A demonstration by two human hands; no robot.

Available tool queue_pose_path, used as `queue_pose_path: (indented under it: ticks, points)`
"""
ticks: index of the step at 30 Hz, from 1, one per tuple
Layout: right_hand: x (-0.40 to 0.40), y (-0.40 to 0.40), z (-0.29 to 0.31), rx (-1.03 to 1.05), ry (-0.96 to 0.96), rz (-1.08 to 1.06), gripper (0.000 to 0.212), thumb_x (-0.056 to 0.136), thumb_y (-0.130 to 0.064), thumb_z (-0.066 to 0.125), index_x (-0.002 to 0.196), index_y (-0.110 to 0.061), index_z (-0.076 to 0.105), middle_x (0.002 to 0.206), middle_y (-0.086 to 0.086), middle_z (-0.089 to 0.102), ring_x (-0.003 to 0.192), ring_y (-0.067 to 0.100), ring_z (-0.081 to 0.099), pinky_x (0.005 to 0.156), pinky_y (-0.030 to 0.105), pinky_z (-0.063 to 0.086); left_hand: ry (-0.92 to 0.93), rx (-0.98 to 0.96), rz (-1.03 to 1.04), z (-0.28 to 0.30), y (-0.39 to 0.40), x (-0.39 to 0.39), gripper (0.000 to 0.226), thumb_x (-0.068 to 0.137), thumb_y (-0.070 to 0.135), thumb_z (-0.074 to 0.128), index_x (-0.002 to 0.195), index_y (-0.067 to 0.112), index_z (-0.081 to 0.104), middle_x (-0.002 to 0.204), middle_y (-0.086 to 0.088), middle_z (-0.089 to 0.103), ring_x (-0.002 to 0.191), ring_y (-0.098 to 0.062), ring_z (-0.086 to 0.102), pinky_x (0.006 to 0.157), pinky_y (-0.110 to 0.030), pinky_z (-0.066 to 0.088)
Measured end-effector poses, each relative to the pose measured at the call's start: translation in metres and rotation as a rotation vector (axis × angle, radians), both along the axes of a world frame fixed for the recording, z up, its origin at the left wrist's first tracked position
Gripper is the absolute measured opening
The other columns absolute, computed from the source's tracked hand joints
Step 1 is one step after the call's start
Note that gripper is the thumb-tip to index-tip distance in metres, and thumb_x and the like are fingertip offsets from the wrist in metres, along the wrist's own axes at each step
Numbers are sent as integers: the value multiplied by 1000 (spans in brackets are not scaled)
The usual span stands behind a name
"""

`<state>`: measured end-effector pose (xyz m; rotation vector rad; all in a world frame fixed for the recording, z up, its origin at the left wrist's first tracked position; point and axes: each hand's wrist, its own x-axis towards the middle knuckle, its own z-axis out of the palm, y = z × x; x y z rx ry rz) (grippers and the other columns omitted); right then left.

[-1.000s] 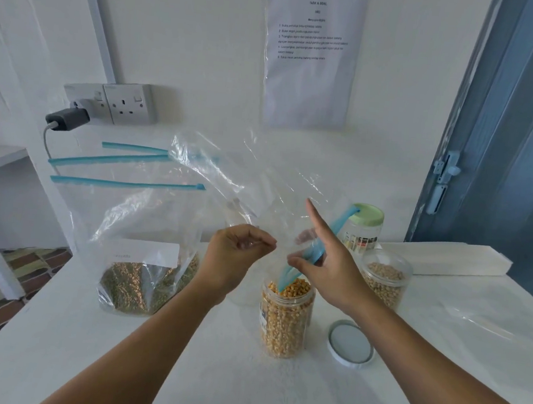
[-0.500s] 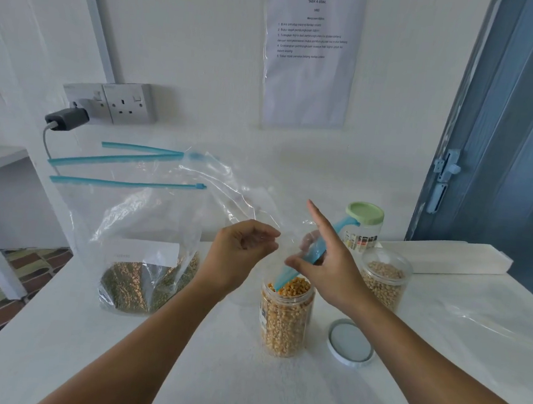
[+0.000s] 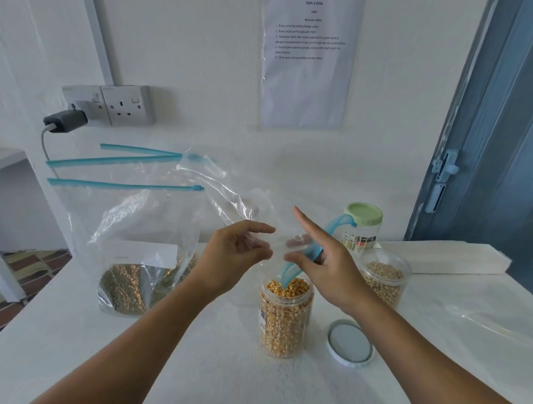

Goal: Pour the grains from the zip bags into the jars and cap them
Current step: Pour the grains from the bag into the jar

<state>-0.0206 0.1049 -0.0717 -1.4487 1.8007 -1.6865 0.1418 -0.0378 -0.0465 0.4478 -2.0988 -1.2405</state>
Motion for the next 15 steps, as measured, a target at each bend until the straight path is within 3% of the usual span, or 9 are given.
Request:
queue_pose_path:
  ticks: [4, 8, 11, 15]
  points:
    - [-1, -2, -1, 6, -31, -49, 49, 95, -6, 72, 128, -42, 69, 112, -9, 77, 109, 8, 71, 103, 35, 56, -6, 17, -27, 3, 2, 0, 29, 93, 8, 76, 117, 23, 75, 92, 4, 79, 90, -11, 75, 81, -14, 56]
    - [-2, -2, -1, 21, -42, -63, 50, 93, -7, 75, 124, -45, 70, 113, -14, 77, 111, 7, 69, 102, 33, 56, -21, 33, -24, 3, 1, -1, 35, 91, 7, 78, 121, 25, 74, 94, 7, 78, 91, -5, 74, 79, -10, 55]
    - [-1, -2, -1, 27, -37, -59, 50, 93, -7, 74, 126, -45, 68, 107, -14, 76, 107, 9, 70, 100, 32, 57, -10, 14, -8, 1, 2, -3, 35, 91, 7, 78, 122, 22, 74, 92, 2, 78, 88, -14, 76, 86, -22, 61]
    - [0, -2, -1, 24, 0, -47, 54, 96, -2, 70, 136, -39, 65, 105, -9, 75, 109, 10, 69, 102, 30, 56, -2, -156, 53, 0, 3, -8, 31, 91, 13, 79, 117, 28, 75, 92, 9, 74, 88, -11, 71, 83, -21, 60]
